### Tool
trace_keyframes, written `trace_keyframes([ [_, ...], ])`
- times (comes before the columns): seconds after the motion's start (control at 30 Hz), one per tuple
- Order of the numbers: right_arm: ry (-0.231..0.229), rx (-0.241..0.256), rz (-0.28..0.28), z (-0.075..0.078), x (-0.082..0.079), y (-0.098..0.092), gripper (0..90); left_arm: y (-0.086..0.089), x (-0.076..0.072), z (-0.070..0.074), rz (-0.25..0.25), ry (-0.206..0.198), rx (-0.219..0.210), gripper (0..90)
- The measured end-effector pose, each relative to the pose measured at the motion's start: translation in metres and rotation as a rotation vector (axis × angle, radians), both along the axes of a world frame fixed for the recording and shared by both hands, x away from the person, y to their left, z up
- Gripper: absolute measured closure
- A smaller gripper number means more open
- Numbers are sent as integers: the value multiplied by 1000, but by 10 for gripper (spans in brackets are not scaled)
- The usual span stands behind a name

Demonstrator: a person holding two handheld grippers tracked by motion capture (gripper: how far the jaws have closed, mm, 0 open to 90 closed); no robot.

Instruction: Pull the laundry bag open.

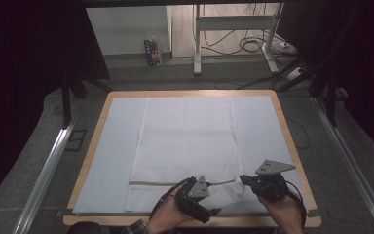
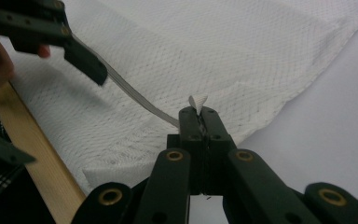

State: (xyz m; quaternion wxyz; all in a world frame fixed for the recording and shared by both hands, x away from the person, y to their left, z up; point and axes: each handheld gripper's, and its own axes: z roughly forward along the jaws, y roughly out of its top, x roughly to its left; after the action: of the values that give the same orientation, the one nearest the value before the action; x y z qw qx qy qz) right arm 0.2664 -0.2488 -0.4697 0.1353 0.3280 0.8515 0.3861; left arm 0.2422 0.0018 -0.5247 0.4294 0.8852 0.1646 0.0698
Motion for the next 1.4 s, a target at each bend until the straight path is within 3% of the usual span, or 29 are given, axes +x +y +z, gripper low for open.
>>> trace_keyframes([
  [0.17, -6, 17, -4, 1, 1, 0, 881, -7, 0, -3, -16, -12, 12, 268],
  [0.37, -8, 42, -20, 4, 1, -1, 881, -13, 1, -3, -30, -30, 43, 459],
  [0.4, -8, 42, -20, 4, 1, -1, 881, -14, 1, -3, -29, -35, 49, 459],
  [0.47, -8, 43, -19, 4, 1, 0, 880, -15, 3, -2, -43, -21, 57, 544],
  [0.5, -5, 40, -16, 4, 1, 0, 880, -16, 4, -2, -41, -14, 61, 647],
  [0.53, -5, 40, -16, 4, 1, 0, 880, -15, 6, -2, -41, -6, 59, 647],
  [0.67, 0, 37, -14, 3, 1, 1, 879, -11, 12, -1, -21, 18, 32, 847],
  [0.8, 17, 24, -9, 2, 2, 2, 858, -6, 14, 1, 4, 19, 6, 881],
  [0.87, 34, 18, -12, 1, 3, 1, 782, -5, 15, 0, 13, 28, -5, 881],
  [1.0, 95, 25, -32, 2, 4, -5, 543, -2, 17, 0, 21, 33, -10, 881],
  [1.03, 128, 43, -40, 3, 3, -9, 442, 0, 18, 1, 27, 32, -13, 881],
  [1.07, 128, 43, -40, 3, 3, -9, 442, 0, 18, 1, 27, 32, -13, 881],
  [1.1, 175, 71, -32, 3, 2, -13, 347, 1, 19, 2, 34, 33, -19, 881],
  [1.17, 198, 87, -27, 3, 1, -14, 317, 2, 20, 2, 36, 31, -22, 881],
  [1.23, 261, 116, -15, 0, 0, -15, 217, 3, 20, 3, 38, 28, -24, 881],
  [1.3, 276, 117, -9, -2, -1, -14, 198, 3, 20, 4, 38, 27, -30, 880],
  [1.4, 345, 126, 6, -9, -2, -12, 132, 2, 18, 5, 32, 23, -28, 880],
])
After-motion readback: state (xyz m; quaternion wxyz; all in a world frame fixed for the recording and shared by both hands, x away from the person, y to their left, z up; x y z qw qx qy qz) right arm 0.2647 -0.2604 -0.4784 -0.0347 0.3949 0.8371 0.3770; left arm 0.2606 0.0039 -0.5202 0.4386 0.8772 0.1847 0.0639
